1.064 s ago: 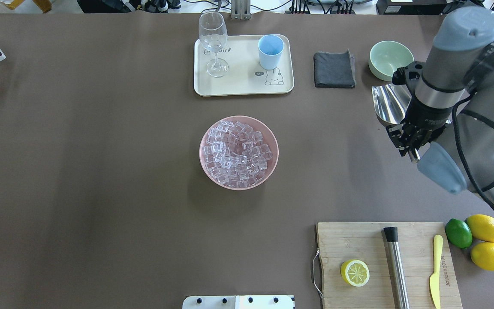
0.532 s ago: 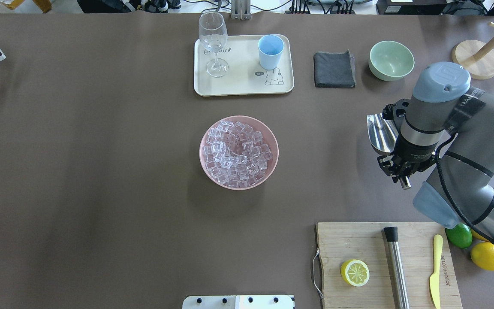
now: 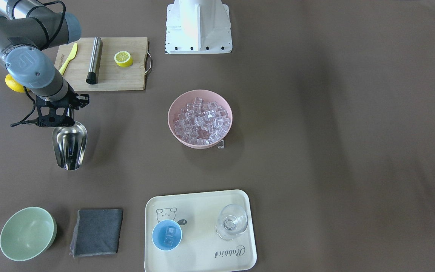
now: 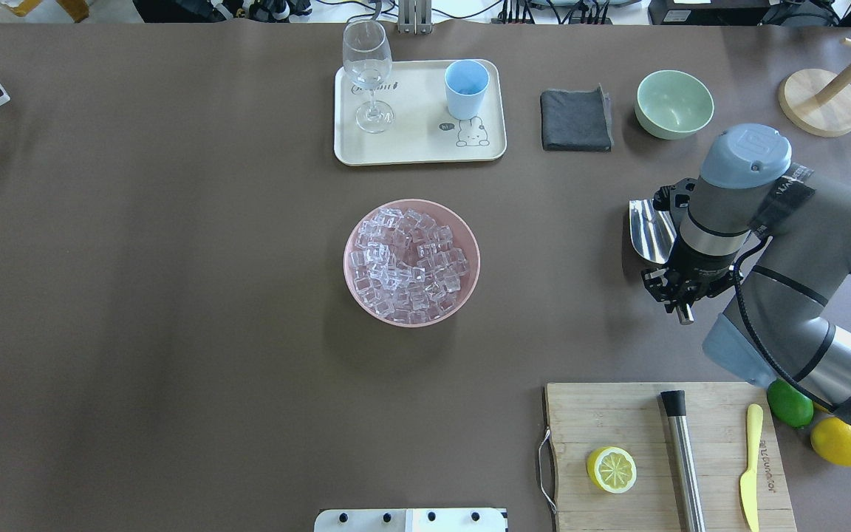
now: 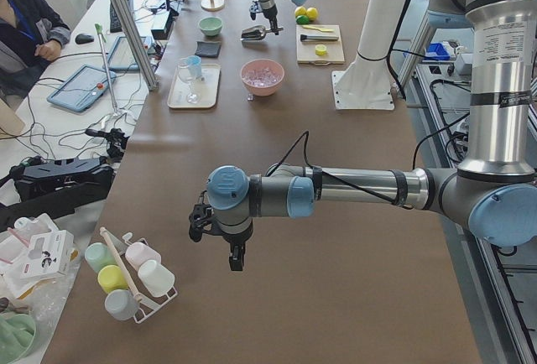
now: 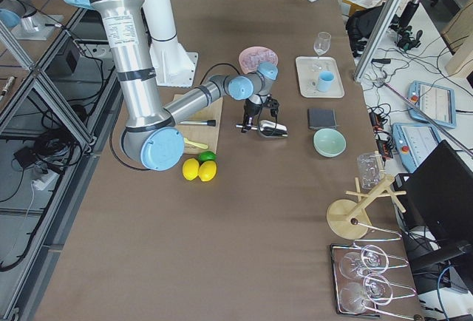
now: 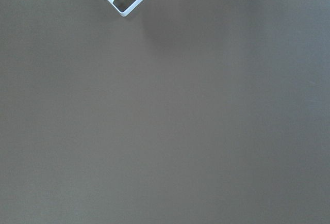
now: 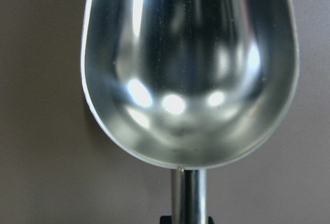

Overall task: Put ice in cup with scoop
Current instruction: 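Lower the scoop onto the table, open the right gripper and withdraw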

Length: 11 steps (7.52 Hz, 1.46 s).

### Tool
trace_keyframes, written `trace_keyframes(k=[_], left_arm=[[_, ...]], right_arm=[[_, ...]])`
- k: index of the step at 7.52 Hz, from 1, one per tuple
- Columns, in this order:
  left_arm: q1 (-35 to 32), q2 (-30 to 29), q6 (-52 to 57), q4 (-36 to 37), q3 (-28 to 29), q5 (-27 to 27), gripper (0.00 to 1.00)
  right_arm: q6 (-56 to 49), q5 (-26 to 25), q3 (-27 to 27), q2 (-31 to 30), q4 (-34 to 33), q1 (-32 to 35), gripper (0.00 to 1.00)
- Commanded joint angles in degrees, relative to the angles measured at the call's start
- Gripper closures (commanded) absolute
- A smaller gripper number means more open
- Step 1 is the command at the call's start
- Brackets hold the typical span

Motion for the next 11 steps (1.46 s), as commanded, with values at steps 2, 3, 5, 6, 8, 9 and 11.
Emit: trace_keyframes(k=[2,3,5,6,8,9,11], left_arm=[[-0.1,0.0,0.2,-0.1,-0.8,-0.2,0.02],[-0.1,0.0,0.2,-0.2,-0.7,-0.1,0.02],[-0.1,-0.1,0.2,-0.2,-0.8,-0.1,0.02],[-0.1,-0.1,0.2,-0.2,-0.8,-0.1,0.02],[-0.1,-0.2,0.2,-0.2,-0.8,-0.1,0.02],[0.0,-0.2,0.2,-0.2,-0.7,0.0,0.02],[-0.1,-0.2,0.1,0.0,-0.5,-0.1,0.02]], right_arm=[[2.3,0.2,-2.0,0.2,3.2,-0.1,0.67],[2.8,0.1,-1.5,0.2,3.3,0.0,0.09],[3.4,0.1,-0.7,0.8,3.4,3.0,0.00],[3.3,0.1,1.1,0.7,3.3,5.2,0.00],[2.7,-0.3,5.4,0.2,3.2,12.8,0.00],[-0.4,-0.2,5.1,0.1,3.0,17.6,0.00],[-21.0,1.1,5.1,-1.6,-1.7,28.0,0.00]])
